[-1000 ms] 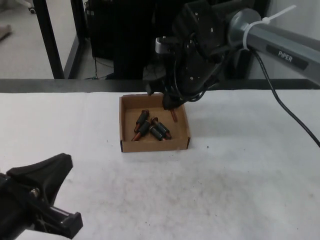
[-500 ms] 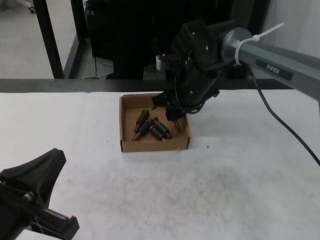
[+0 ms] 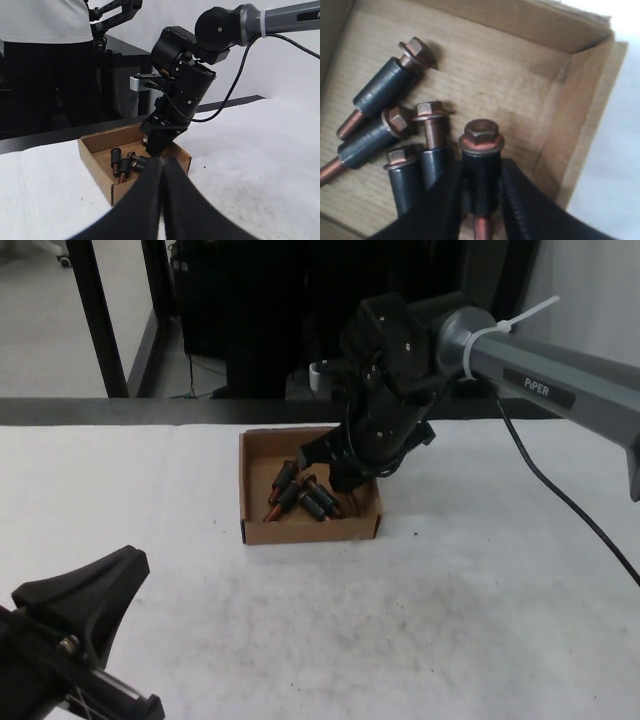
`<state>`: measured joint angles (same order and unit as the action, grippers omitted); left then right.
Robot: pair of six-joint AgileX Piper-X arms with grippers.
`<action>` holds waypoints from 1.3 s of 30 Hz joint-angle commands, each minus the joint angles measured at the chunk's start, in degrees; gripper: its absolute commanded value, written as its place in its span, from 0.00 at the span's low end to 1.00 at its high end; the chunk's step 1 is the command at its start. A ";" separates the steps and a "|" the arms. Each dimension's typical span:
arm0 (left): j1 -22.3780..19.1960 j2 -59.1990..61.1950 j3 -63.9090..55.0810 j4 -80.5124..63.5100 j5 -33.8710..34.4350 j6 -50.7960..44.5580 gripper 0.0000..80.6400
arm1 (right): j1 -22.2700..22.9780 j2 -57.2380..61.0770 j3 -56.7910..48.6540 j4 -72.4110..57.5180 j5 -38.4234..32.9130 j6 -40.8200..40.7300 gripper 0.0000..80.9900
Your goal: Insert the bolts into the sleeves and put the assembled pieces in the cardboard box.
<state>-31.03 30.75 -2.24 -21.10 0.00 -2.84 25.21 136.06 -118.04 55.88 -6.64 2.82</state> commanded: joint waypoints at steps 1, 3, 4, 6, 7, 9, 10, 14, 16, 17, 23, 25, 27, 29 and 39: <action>-0.17 -0.35 -0.03 -0.60 1.06 -1.53 0.01 | -0.27 -0.30 -0.75 1.56 0.58 1.17 0.51; -0.17 -0.35 -0.03 -0.60 1.05 -1.67 0.01 | -0.27 -0.30 -0.75 2.47 0.86 1.53 0.52; -0.17 -0.35 -0.03 -0.12 1.05 -1.65 0.01 | -0.27 -0.30 -0.75 2.93 0.74 1.53 0.49; -0.17 -0.35 -0.03 1.10 1.05 -0.69 0.01 | -0.27 -0.71 -0.75 3.62 0.71 1.53 0.41; -0.17 -0.35 -0.03 1.78 1.05 -0.27 0.01 | -0.27 -0.98 -0.75 3.73 0.71 1.53 0.35; -0.17 -0.35 -0.03 2.81 1.05 -0.15 0.01 | -0.27 -1.96 -0.75 3.34 0.71 1.53 0.21; -0.17 -0.35 -0.03 2.89 1.05 -0.15 0.01 | -0.27 -2.62 -0.75 2.87 0.71 1.53 0.12; -0.17 -0.35 -0.03 2.74 1.05 -0.15 0.01 | -0.27 -5.39 -0.75 0.86 0.71 1.53 0.00; -0.17 -0.35 -0.03 2.74 1.05 -0.15 0.01 | -0.27 -6.88 -0.75 0.65 0.71 1.53 0.00; -0.17 -0.35 -0.03 2.74 1.05 -0.15 0.01 | -0.27 -7.55 -0.75 0.66 0.83 1.53 0.00; -0.17 -0.35 -0.03 2.76 1.63 2.24 0.01 | -0.16 -12.26 0.39 -0.81 1.79 -0.46 0.00; -0.17 -0.35 -0.16 2.90 1.90 4.81 0.01 | -0.16 -14.46 2.03 -2.22 1.78 -0.45 0.00; -0.07 -0.35 -0.40 2.88 1.90 5.78 0.01 | -0.06 -17.66 5.11 -4.40 1.78 -0.45 0.00; 0.67 -0.35 -1.00 3.91 1.90 5.85 0.01 | -0.06 -21.59 9.55 -7.26 2.13 -1.08 0.00; 12.33 -0.35 -5.48 9.71 9.81 9.75 0.01 | -0.06 -48.89 45.23 -32.87 5.71 -1.69 0.00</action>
<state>-21.35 30.75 -6.48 -11.35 7.02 6.43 25.18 92.99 -79.79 29.35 -2.03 1.58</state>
